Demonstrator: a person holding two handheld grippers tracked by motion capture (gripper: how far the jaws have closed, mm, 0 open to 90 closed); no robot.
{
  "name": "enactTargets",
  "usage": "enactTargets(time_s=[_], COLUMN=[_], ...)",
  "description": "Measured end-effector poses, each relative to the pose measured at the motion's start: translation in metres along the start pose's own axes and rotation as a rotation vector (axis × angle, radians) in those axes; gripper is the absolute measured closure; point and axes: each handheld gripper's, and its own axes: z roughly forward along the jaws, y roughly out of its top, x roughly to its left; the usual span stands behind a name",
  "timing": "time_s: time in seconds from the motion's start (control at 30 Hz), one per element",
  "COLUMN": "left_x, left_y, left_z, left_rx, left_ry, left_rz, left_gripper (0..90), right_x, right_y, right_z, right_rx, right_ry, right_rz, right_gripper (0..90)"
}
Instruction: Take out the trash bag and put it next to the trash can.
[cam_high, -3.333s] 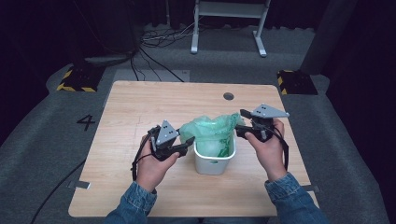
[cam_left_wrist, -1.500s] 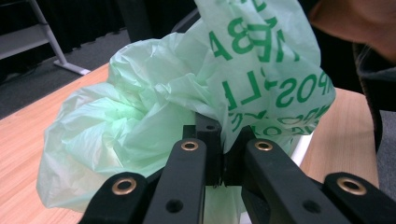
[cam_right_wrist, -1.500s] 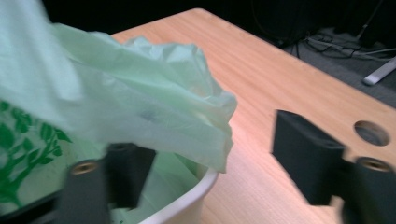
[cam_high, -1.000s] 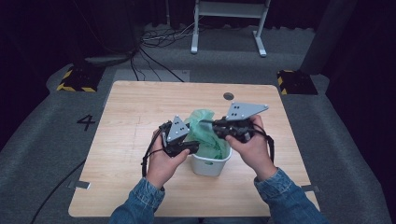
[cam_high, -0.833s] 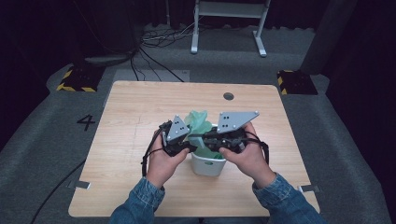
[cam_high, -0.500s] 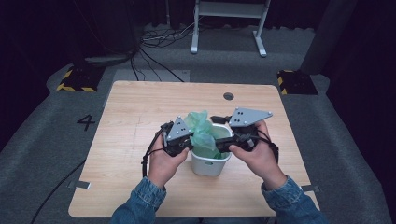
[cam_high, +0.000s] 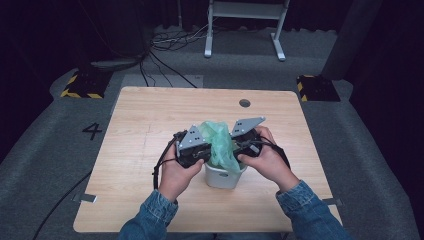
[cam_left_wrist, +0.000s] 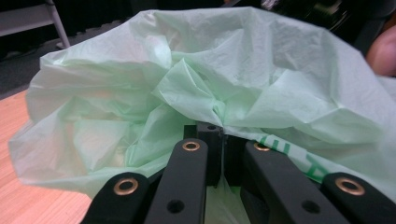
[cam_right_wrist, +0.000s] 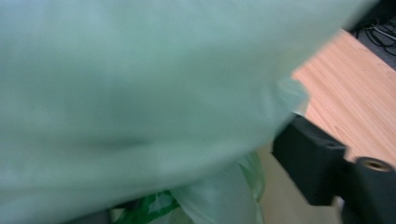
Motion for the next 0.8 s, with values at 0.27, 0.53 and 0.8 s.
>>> enactTargets(time_s=[0.27,0.53,0.8], left_x=[0.0,0.007,0.012], left_y=[-0.001,-0.006,-0.021], left_z=[-0.014,-0.04,-0.062], left_rx=[-0.051,-0.083,-0.058], left_ry=[0.108,0.188,0.245], left_rz=[-0.023,-0.025,-0.019], left_gripper=[43.9,31.9,28.8], right_x=[0.005,0.001,-0.001], right_y=[0.004,0.0,0.005], right_z=[-0.003,-0.016,-0.037], right_rx=[0.02,-0.076,-0.178], right_ry=[0.033,0.031,0.006], right_rz=[-0.042,0.016,0.038], right_gripper=[86.7,86.7,85.4])
